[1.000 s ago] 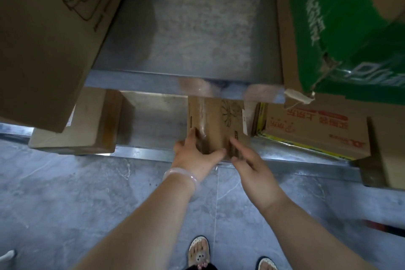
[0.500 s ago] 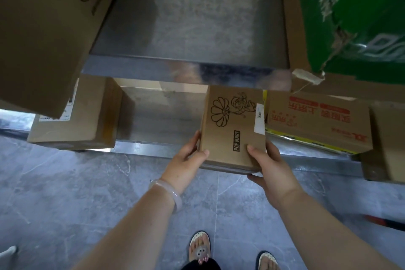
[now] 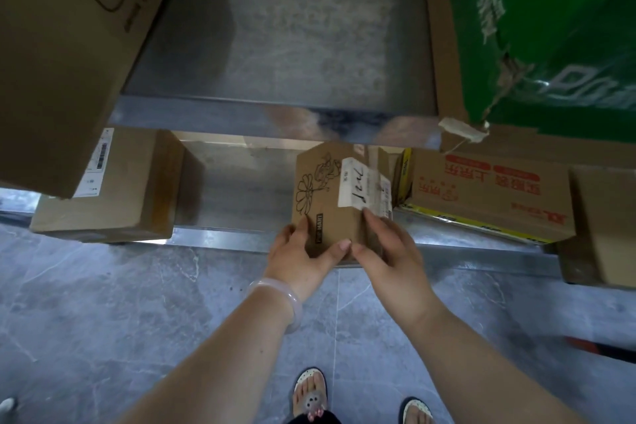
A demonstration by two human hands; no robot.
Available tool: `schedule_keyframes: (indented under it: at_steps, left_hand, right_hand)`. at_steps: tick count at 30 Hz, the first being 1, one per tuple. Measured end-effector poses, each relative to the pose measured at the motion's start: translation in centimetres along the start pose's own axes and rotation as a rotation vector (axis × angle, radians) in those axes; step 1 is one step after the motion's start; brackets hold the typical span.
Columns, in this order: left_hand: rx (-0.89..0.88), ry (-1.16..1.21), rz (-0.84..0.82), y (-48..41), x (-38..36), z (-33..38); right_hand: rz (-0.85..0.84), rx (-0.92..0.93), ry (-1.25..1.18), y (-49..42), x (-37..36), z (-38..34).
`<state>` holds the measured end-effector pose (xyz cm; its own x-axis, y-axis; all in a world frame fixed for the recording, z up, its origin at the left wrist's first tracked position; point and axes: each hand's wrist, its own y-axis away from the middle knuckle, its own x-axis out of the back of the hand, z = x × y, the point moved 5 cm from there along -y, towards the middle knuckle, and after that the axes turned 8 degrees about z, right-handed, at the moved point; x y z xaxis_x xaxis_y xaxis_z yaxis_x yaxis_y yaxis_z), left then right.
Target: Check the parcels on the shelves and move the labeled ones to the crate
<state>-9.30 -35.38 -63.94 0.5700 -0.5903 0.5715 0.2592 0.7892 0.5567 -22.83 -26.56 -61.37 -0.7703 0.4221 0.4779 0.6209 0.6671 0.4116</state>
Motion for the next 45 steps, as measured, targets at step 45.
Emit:
schedule_keyframes:
  at_steps: [45]
  left_hand:
    - [-0.345, -0.428, 0.033, -2.1, -12.7, 14.1]
  right_hand:
    - [0.255, -0.02, 0.317, -5.4, 25.0, 13.6]
